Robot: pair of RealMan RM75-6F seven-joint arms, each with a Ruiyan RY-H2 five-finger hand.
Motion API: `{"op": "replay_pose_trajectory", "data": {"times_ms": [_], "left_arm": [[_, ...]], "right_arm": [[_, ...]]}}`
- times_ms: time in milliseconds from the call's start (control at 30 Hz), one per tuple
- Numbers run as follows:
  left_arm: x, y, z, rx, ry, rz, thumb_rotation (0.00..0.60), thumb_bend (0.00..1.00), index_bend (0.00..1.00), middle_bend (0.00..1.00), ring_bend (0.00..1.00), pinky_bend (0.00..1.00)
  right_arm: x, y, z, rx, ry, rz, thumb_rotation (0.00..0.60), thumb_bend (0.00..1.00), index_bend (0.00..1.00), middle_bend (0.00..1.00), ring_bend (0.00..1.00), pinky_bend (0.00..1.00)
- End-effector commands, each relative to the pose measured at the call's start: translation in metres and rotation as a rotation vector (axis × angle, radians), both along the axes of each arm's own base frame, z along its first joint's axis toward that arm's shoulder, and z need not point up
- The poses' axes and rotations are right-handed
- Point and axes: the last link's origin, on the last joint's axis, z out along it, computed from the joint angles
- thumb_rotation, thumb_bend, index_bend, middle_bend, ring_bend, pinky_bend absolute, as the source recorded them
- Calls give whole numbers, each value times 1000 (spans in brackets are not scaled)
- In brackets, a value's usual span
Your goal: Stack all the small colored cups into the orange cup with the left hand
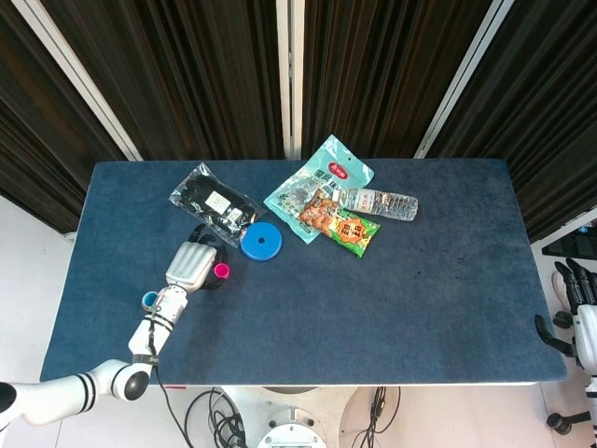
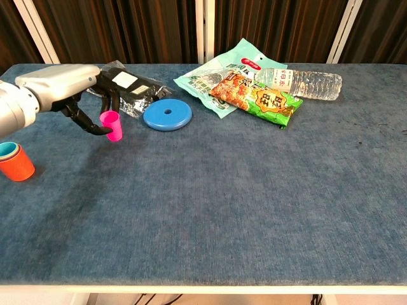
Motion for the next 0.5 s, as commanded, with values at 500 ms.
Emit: {"op": "replay_pose_trajectory", "data": {"times_ms": [500], "left_arm": [[-63, -72, 97, 142, -114, 228, 600, 258, 543, 573, 229, 33]], "right_arm": [[19, -2, -3, 15, 5, 52, 600, 318, 0, 0, 0, 0]]}}
